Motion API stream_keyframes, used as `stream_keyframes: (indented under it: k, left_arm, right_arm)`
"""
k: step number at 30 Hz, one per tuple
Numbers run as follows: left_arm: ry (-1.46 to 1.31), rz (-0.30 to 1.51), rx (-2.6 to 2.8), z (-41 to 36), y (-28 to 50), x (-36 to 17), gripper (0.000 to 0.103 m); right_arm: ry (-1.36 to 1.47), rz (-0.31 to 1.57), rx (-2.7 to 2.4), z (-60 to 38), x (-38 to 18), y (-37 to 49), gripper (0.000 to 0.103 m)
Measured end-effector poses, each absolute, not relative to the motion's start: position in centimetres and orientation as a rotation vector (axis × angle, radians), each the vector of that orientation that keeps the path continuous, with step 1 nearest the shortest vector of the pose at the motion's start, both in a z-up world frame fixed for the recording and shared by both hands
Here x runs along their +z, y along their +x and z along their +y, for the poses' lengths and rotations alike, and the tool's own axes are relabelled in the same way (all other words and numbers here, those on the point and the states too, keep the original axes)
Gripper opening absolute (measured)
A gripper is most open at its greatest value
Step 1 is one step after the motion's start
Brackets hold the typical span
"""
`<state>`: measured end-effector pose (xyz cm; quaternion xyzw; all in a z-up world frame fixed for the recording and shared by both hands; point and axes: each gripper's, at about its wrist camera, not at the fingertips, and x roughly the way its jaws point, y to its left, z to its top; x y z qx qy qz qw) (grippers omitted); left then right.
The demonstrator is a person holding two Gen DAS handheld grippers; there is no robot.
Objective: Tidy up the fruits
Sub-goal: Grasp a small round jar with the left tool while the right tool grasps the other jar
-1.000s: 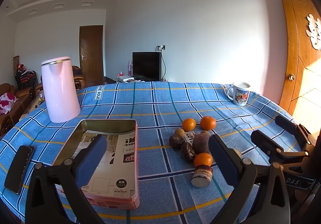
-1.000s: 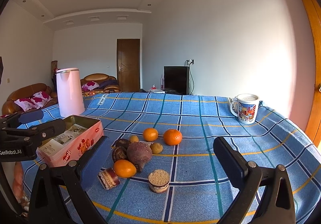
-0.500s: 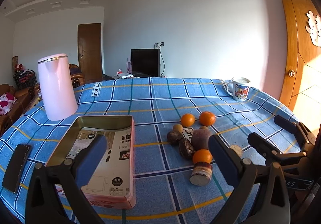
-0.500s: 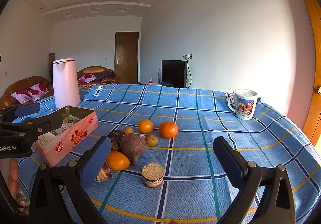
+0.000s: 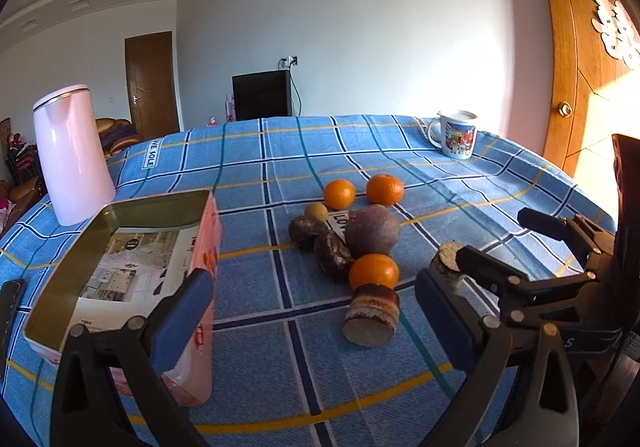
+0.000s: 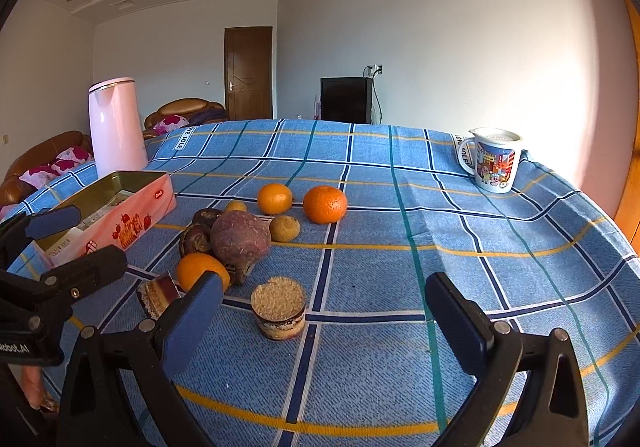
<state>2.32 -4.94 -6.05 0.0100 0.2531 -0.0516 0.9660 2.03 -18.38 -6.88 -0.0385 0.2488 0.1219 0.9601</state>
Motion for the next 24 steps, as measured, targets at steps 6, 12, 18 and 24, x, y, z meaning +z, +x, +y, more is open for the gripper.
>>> stream_keyframes:
  k: [6, 12, 18, 24]
  left_arm:
    - [0.025, 0.57, -0.154, -5.6, 3.1, -7.2, 0.082]
    - [0.047, 0.574, -0.17, -6.5, 3.0, -7.4, 0.079]
    - [0.07, 0.646, -0.214, -7.4, 4.1, -8.7, 0.065]
    - [0.015, 0.7, -0.261, -7.0, 4.8, -9.4, 0.043]
  right_arm:
    - [-0.082, 0.55, 0.287, -17.9, -7.5, 2.9, 0.088]
    - [-0.071, 0.596, 0.344, -17.4, -8.0, 3.5, 0.076]
    - [-0.093, 0.642, 0.368, -17.0, -8.5, 4.1, 0.058]
    - [-0.129, 0.679, 0.414, -16.5, -9.0, 4.4, 0.035]
